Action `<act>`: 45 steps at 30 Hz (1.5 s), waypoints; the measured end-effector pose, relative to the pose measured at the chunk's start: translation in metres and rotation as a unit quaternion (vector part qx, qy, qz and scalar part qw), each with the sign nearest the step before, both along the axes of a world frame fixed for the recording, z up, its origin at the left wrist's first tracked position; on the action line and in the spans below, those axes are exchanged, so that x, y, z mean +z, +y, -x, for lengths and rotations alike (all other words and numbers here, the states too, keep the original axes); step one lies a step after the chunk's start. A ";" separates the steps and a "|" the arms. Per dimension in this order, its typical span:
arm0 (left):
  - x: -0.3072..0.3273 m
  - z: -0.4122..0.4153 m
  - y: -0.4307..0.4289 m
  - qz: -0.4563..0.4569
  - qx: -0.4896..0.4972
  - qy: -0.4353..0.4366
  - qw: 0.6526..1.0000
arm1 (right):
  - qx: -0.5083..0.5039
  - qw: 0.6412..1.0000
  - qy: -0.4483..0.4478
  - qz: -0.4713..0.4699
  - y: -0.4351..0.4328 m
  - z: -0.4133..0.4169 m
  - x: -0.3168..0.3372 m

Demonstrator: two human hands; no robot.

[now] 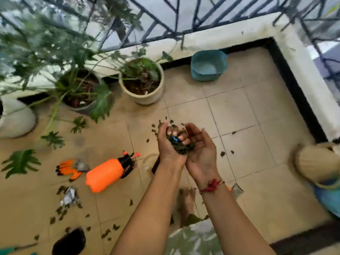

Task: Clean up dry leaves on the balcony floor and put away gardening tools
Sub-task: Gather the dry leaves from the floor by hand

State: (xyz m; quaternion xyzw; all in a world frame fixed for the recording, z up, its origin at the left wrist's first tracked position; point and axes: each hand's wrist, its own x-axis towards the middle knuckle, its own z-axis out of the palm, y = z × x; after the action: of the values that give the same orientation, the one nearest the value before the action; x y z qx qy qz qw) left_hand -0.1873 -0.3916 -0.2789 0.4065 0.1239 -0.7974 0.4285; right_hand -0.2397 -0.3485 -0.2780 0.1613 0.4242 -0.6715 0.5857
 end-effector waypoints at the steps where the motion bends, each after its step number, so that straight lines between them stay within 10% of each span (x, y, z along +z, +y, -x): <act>1: 0.000 0.018 0.000 0.001 -0.023 -0.001 1.000 | -0.028 1.000 -0.003 0.004 0.002 0.016 0.000; 16: -0.023 0.331 0.071 0.010 -0.319 -0.143 0.937 | -0.237 0.966 0.103 -0.008 0.091 0.307 -0.015; 28: -0.022 0.499 0.176 0.040 -0.541 -0.207 0.814 | -0.387 0.906 0.142 -0.096 0.197 0.436 -0.031; 45: -0.045 0.623 0.314 0.194 -0.719 -0.142 0.652 | -0.610 0.743 0.190 -0.198 0.301 0.548 -0.055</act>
State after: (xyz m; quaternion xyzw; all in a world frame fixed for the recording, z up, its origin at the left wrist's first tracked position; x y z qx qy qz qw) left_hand -0.8101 -0.0774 -0.3239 0.3839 -0.4271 -0.7945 -0.1972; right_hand -0.7876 -0.0473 -0.3327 0.3673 0.4615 -0.8028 -0.0868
